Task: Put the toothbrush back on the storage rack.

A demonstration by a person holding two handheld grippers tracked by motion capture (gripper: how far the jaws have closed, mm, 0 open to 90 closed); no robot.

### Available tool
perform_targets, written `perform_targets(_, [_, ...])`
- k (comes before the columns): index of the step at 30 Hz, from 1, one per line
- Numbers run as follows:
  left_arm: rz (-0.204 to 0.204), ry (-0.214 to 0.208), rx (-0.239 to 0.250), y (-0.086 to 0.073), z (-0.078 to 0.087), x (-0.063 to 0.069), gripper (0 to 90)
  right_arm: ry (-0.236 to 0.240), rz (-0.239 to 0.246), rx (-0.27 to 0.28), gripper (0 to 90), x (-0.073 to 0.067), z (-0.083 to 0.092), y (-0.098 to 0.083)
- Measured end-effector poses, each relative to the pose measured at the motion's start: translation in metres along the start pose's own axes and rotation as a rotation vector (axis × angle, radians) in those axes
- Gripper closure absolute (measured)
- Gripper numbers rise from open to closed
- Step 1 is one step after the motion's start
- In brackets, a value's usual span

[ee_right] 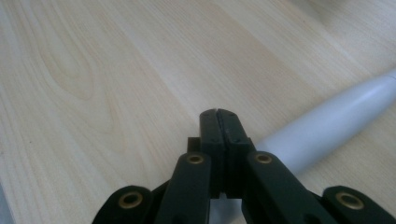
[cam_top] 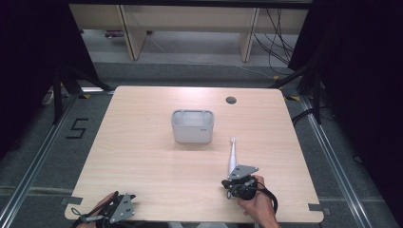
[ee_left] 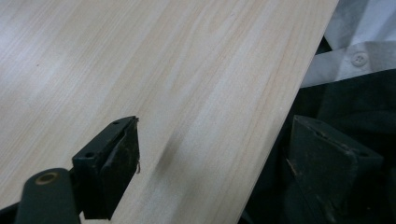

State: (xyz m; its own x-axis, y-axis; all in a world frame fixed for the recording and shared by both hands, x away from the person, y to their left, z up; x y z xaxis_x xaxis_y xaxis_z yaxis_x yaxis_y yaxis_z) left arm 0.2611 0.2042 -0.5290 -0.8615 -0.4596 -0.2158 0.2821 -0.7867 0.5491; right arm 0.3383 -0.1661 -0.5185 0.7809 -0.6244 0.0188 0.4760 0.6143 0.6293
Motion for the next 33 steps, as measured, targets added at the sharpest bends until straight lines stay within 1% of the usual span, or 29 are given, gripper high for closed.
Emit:
perform_targets(1, [0.001,-0.003,0.000,0.000,0.000,0.000,16.3,0.000,-0.012,-0.008,89.9,0.000,0.001,-0.001])
perform_targets(3, [0.002,-0.002,0.000,0.000,0.000,0.000,16.2,0.006,0.010,0.003,89.8,0.002,0.001,-0.002])
perform_targets(4, [0.002,-0.002,0.000,0.000,0.000,0.000,16.2,0.006,0.010,0.003,89.8,0.002,0.001,-0.002])
perform_targets(5, [0.001,-0.003,0.001,0.000,0.000,0.000,16.2,0.007,-0.012,-0.022,89.7,0.001,0.004,-0.003])
perform_targets(6, [0.001,-0.004,0.001,0.000,0.000,0.000,16.2,0.004,-0.047,-0.014,89.7,-0.001,0.003,-0.004])
perform_targets(7, [0.000,-0.004,0.000,0.000,0.000,0.000,16.2,0.009,-0.010,-0.019,89.7,0.002,0.004,-0.005])
perform_targets(8, [0.000,-0.005,0.000,0.000,0.000,0.000,16.2,0.010,-0.004,-0.024,89.7,0.003,0.005,-0.005])
perform_targets(9, [0.003,-0.004,-0.001,0.000,0.000,0.000,16.2,0.009,-0.003,-0.003,89.7,0.004,0.004,-0.007])
perform_targets(10, [0.003,-0.004,-0.001,0.000,0.000,0.000,16.2,0.009,-0.003,-0.003,89.7,0.004,0.004,-0.007])
perform_targets(11, [0.002,-0.005,-0.001,0.000,0.000,0.000,16.2,0.003,-0.035,-0.024,89.7,0.005,0.008,-0.009])
perform_targets(13, [0.001,-0.006,-0.001,0.000,0.000,0.000,16.2,0.005,-0.028,-0.017,89.6,0.005,0.009,-0.010])
perform_targets(14, [0.001,-0.006,-0.003,0.000,-0.001,0.000,16.2,0.001,-0.038,-0.010,89.6,0.006,0.009,-0.011])
perform_targets(15, [0.002,-0.005,-0.002,0.000,0.000,0.000,16.2,0.009,-0.014,-0.005,89.6,0.009,0.011,-0.013])
perform_targets(16, [0.002,-0.005,-0.002,0.000,0.000,0.000,16.2,0.009,-0.014,-0.005,89.6,0.009,0.011,-0.013])
perform_targets(17, [0.001,-0.005,0.000,0.000,0.000,0.000,16.2,-0.004,-0.045,-0.009,89.5,0.009,0.013,-0.016])
perform_targets(18, [0.001,-0.005,0.000,0.000,0.000,0.000,16.2,-0.004,-0.045,-0.009,89.5,0.009,0.013,-0.016])
perform_targets(19, [0.002,-0.005,-0.003,0.000,0.000,0.000,16.2,0.002,-0.055,-0.027,89.4,0.010,0.017,-0.018])
perform_targets(21, [0.003,-0.005,-0.001,0.000,0.000,0.000,16.2,-0.009,-0.055,-0.004,89.3,0.011,0.016,-0.020])
perform_targets(22, [0.001,-0.006,0.000,0.000,0.000,0.000,16.2,-0.009,-0.059,-0.010,89.3,0.012,0.018,-0.022])
perform_targets(23, [0.002,-0.007,0.000,0.000,0.000,0.000,16.2,-0.012,-0.045,-0.003,89.3,0.014,0.018,-0.022])
perform_targets(24, [0.002,-0.007,0.000,0.000,0.000,0.000,16.2,0.001,-0.064,-0.026,89.3,0.013,0.021,-0.023])
perform_targets(26, [0.003,-0.005,-0.003,0.000,-0.001,0.000,16.2,-0.004,-0.072,-0.021,89.3,0.014,0.021,-0.025])
perform_targets(27, [0.002,-0.005,-0.002,0.000,-0.001,0.000,16.2,-0.011,-0.078,-0.009,89.1,0.015,0.021,-0.026])
perform_targets(28, [0.002,-0.006,-0.001,0.000,-0.001,0.000,16.2,-0.015,-0.078,-0.010,89.0,0.015,0.022,-0.026])
perform_targets(29, [0.002,-0.007,-0.002,0.000,-0.001,0.000,16.2,-0.010,-0.083,-0.026,89.1,0.016,0.024,-0.028])
perform_targets(30, [0.001,-0.005,-0.003,0.000,-0.001,0.000,16.2,-0.006,-0.062,-0.025,89.1,0.018,0.025,-0.028])
perform_targets(31, [0.002,-0.005,-0.003,0.000,-0.001,0.000,16.2,-0.017,-0.081,-0.007,89.0,0.017,0.024,-0.029])
perform_targets(32, [0.003,-0.005,-0.003,0.000,0.000,0.000,16.2,-0.018,-0.063,-0.003,89.0,0.019,0.024,-0.029])
perform_targets(33, [0.002,-0.006,-0.001,0.000,0.000,0.000,16.2,-0.011,-0.075,-0.026,89.1,0.019,0.027,-0.030])
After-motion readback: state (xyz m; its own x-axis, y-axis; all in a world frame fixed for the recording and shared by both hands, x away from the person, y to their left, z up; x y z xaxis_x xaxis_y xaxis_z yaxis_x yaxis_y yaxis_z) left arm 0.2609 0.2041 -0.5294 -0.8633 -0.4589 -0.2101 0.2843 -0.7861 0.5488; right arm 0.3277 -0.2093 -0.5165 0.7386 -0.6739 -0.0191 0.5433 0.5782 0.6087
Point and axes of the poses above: each handheld gripper's, and its own axes: z roughly backward along the jaws, y roughly out of its top, x roughly to its right, the point moved 3 cm from there along -z, roughly forward along the jaws, and after that the axes turned 3 degrees about -x, right-handed, at the moved point
